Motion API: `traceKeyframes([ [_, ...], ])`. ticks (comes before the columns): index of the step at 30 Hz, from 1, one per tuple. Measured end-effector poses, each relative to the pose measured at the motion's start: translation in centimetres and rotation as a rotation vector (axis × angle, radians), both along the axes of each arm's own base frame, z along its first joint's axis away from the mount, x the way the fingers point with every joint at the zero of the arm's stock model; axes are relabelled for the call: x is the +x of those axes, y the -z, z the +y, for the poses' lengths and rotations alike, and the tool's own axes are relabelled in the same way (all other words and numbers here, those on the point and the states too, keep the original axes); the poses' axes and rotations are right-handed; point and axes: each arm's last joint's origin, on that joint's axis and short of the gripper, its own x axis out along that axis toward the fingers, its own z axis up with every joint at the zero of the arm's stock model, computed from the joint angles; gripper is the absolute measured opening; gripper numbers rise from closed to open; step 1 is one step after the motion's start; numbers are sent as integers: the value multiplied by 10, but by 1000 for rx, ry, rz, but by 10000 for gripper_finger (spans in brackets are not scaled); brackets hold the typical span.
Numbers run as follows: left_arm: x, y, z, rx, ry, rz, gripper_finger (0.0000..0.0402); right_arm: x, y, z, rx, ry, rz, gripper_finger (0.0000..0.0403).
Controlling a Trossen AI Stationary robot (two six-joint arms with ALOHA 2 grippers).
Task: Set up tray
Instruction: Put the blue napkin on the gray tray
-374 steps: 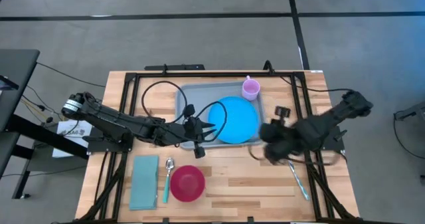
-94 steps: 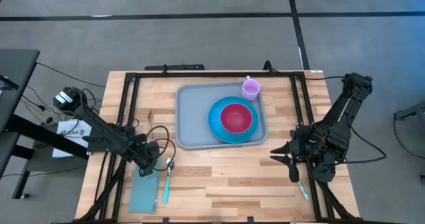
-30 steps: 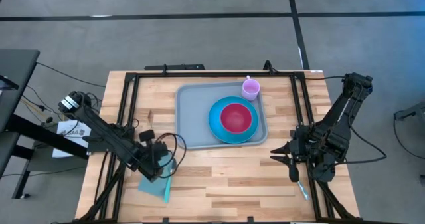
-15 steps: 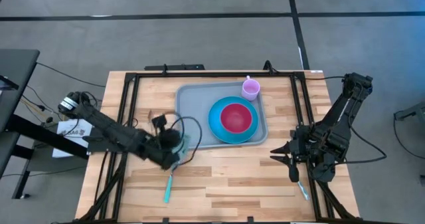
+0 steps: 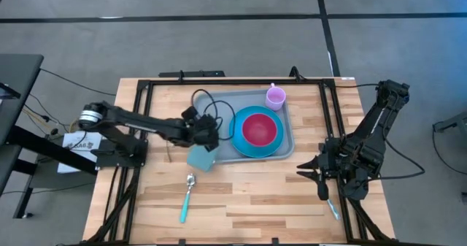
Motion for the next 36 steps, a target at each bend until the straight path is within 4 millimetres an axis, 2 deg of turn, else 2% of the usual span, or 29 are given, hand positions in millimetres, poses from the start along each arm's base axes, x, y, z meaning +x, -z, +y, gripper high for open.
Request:
traceKeyframes([
  [8, 18, 36, 45, -24, -98, 68, 0, 0, 0, 0, -3, -3, -2, 82],
  [19, 19, 33, 89, 53, -171, 62, 8, 0, 0, 0, -4, -4, -2, 82],
  [25, 16, 34, 99, 35, -165, 86, 37, 0, 0, 0, -3, -4, -2, 82],
  [36, 17, 35, 98, -47, -154, 51, 106, 0, 0, 0, -3, -4, -2, 82],
])
